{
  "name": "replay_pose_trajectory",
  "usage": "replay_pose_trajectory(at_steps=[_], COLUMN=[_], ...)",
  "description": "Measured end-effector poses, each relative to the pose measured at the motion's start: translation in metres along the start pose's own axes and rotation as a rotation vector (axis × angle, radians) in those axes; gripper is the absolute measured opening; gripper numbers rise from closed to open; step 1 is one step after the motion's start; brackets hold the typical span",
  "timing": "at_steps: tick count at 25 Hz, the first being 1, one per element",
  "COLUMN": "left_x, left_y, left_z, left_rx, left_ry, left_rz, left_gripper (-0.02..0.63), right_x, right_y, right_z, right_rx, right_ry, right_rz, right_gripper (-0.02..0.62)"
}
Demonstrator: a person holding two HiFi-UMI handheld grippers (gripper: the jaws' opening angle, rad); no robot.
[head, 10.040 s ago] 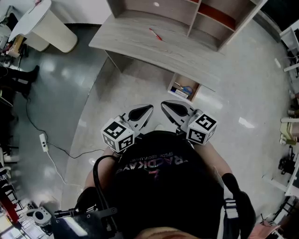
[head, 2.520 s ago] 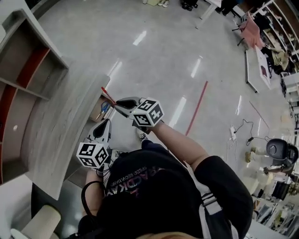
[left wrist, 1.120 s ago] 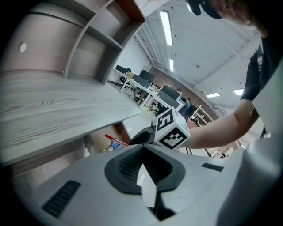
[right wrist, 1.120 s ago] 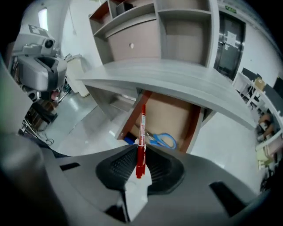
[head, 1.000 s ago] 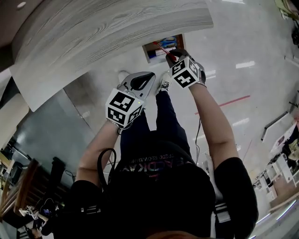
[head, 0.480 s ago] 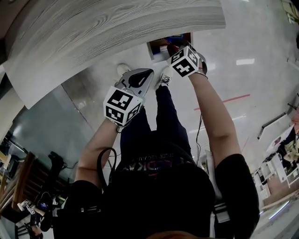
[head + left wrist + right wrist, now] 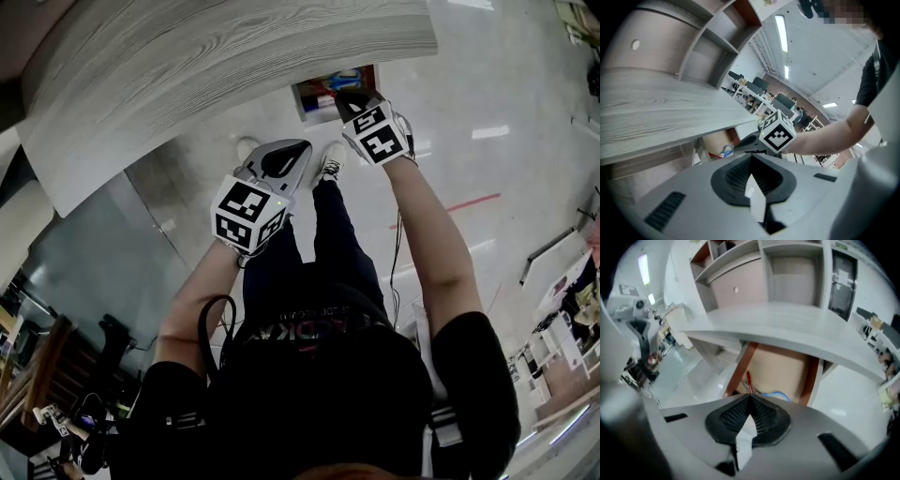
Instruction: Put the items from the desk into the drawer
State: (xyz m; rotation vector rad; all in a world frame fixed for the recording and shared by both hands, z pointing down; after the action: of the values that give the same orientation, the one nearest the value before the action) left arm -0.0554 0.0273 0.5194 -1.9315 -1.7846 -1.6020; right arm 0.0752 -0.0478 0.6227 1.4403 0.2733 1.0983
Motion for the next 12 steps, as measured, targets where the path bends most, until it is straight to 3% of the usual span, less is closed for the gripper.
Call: replay_pose_trajectory(at_steps=[4,12], left_x=[-0.014,-0.052], left_y=[0.001,-0.019], left_z=[0.013,0.04], left_rx=[0.02,0.057], left_ry=[0.039,0.122], left_rz=[0.027,0.061], left_gripper=[0.011,0.011], right_x=[-0.011,-0.044], right_y=[-0.037,-0.13], right_z=[-0.007,-0.033], right_rx=[-0.103,-0.205], right_ry=[0.179,0.362], right_rz=[0.152,0.483], right_gripper=[0.018,0.018])
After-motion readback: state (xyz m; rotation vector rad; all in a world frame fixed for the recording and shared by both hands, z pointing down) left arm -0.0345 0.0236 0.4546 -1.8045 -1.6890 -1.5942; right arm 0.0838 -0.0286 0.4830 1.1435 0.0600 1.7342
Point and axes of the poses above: the fingertips, and each gripper's own axes: y forward along the fingers, z to its right, x out of its underside, the point moved 6 cm from there along -y, backward along the fingers, and after that the axes turned 5 degrees about y, right-handed, at the moved point
